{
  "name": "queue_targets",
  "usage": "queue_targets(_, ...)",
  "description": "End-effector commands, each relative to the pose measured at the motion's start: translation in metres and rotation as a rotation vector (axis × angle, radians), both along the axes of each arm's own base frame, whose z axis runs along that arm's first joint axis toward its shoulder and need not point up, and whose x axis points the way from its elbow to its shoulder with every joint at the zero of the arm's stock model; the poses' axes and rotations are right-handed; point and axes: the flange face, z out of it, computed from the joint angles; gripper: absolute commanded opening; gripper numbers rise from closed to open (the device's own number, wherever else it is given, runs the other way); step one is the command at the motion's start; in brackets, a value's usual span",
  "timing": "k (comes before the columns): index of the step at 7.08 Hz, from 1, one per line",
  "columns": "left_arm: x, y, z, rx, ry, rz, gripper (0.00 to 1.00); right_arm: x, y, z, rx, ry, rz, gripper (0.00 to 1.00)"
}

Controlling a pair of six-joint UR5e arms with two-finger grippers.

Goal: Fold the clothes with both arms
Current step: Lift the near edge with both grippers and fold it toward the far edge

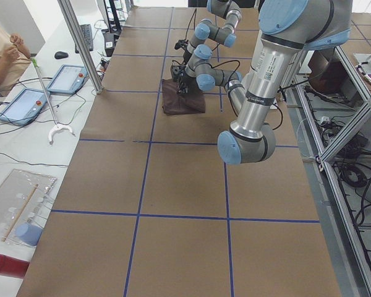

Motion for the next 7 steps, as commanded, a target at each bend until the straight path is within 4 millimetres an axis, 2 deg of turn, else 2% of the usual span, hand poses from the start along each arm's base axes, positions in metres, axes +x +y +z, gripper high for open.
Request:
queue_targets(1,0.015,-0.012,0.024,-0.001,-0.013,-0.005,0.0,-0.009,-0.024,0.018,0.016,0.004,-0.011,0.0)
queue_targets(3,0.026,-0.021,0.041,-0.005,-0.02,-0.008,0.0,-0.014,-0.031,0.026,0.005,0.023,-0.013,0.0)
queue_targets(4,0.027,-0.021,0.039,-0.003,-0.018,-0.006,0.1,-0.014,-0.031,0.026,0.034,0.045,-0.047,0.43)
queue_targets(5,0.025,-0.022,0.037,0.059,-0.05,0.034,0.99,-0.014,-0.031,0.025,0.094,0.081,-0.112,0.99)
queue_targets(6,0.016,-0.024,0.031,0.119,-0.068,0.067,1.0,-0.012,-0.029,0.014,0.109,0.067,-0.132,1.0)
queue_targets(7,0.002,-0.034,0.033,0.143,-0.08,0.111,1.0,-0.014,-0.027,-0.006,0.125,0.046,-0.156,1.0)
